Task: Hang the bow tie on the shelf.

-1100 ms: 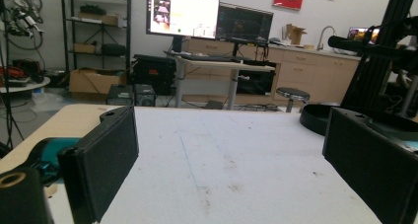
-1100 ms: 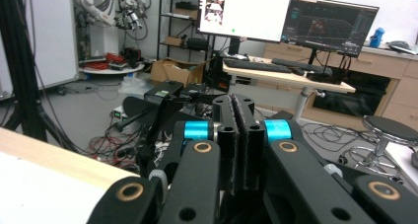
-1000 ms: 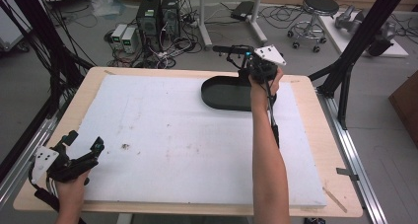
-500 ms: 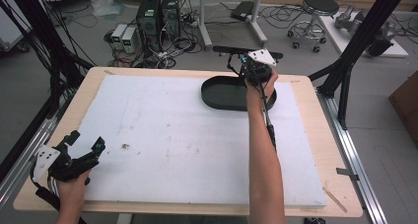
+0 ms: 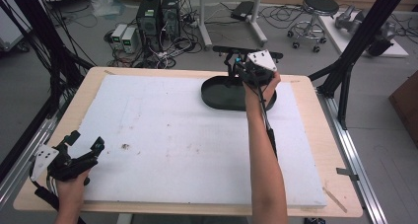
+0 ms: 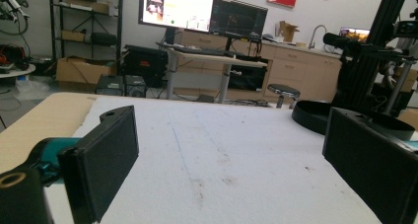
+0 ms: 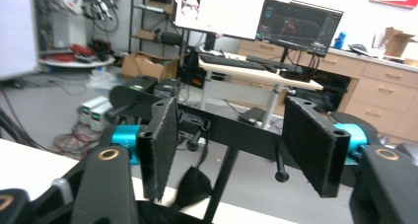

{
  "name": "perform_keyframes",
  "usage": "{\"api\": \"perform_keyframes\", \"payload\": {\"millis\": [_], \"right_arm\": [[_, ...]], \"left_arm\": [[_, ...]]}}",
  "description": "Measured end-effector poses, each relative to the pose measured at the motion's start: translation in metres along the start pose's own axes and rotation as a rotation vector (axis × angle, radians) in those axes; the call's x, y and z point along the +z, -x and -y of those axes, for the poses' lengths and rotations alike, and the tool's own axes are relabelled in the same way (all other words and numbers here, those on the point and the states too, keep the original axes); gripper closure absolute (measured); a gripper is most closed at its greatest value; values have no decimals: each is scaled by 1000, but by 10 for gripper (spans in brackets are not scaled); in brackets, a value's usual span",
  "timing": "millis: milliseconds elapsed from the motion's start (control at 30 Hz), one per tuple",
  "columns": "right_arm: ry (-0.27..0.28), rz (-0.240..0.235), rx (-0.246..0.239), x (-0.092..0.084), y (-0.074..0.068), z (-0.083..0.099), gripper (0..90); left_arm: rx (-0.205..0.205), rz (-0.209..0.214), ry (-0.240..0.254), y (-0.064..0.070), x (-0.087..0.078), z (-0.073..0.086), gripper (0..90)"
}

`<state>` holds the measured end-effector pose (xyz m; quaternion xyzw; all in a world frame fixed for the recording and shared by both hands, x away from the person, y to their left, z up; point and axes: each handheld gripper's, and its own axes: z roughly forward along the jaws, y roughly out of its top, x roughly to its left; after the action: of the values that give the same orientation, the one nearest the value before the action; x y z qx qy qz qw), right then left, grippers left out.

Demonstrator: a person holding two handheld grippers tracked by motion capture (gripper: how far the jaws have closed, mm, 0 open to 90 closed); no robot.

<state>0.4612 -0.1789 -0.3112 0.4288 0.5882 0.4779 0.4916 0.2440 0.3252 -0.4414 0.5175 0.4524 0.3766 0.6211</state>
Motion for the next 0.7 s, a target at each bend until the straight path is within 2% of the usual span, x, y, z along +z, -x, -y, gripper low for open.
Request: {"api": "perform_keyframes", "payload": {"millis": [67, 133, 233, 467, 567, 700], "right_arm": [[-24, -15, 11, -5, 1, -3, 263], [-51, -41, 30, -12, 3, -7, 203], [-55, -84, 49, -27, 5, -18, 151], [-1, -176, 61, -70, 9, -45, 122], [23, -194, 69, -91, 13, -50, 123], [22, -213, 93, -116, 20, -50, 124]], "left_arm": [[-1, 2, -1, 1, 0, 0, 73], [-1, 5, 0, 1, 0, 0, 73], [6, 9, 0, 3, 0, -1, 73], [6, 14, 3, 5, 0, -2, 73], [8, 17, 5, 7, -1, -3, 73], [11, 20, 8, 8, -2, -4, 73]]}}
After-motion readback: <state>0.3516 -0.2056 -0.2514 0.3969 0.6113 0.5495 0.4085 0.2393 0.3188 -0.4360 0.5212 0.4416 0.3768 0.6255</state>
